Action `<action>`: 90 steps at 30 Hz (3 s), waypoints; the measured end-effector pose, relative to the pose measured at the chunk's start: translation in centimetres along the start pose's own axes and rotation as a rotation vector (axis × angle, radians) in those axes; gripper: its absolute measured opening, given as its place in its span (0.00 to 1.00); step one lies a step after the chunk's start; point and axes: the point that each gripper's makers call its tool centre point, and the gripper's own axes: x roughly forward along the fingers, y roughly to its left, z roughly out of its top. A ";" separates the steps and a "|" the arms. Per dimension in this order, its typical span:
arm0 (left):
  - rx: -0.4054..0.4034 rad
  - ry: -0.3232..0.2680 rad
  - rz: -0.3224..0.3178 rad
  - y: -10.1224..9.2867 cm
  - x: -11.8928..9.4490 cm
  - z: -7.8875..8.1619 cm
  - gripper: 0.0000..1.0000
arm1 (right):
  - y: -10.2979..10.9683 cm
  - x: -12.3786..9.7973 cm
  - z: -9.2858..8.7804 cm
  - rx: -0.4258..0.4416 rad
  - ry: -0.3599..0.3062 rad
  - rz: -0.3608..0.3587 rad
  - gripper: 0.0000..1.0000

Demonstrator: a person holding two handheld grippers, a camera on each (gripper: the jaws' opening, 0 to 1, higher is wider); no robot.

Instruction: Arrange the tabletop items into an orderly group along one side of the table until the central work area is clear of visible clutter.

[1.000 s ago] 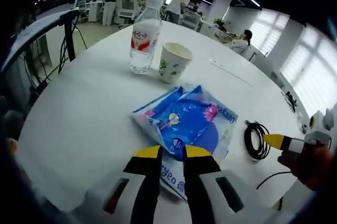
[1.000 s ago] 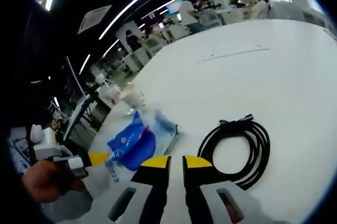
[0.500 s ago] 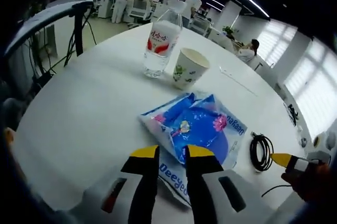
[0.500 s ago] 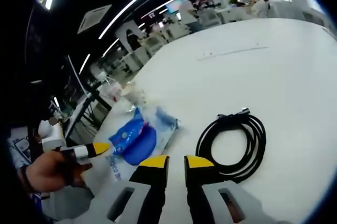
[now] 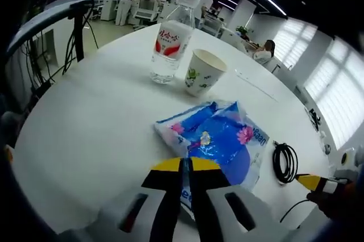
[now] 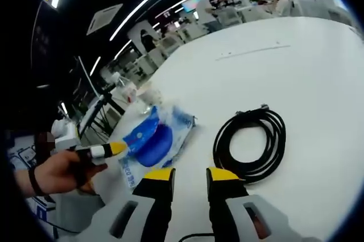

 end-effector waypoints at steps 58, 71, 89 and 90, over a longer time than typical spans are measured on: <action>0.381 0.120 -0.222 -10.8 -0.5 -5.2 0.00 | -1.6 -0.8 -0.8 0.070 -0.015 -0.106 0.10; 0.404 0.114 -0.251 -12.2 -0.8 -5.1 0.00 | -3.7 -0.4 0.2 0.041 -0.023 -0.139 0.00; 0.388 0.106 -0.280 -14.5 0.2 -4.7 0.00 | -4.8 -1.7 2.0 -0.026 -0.070 -0.144 0.00; 0.386 0.104 -0.279 -14.5 0.1 -4.7 0.00 | -4.9 -1.7 2.1 -0.026 -0.071 -0.145 0.00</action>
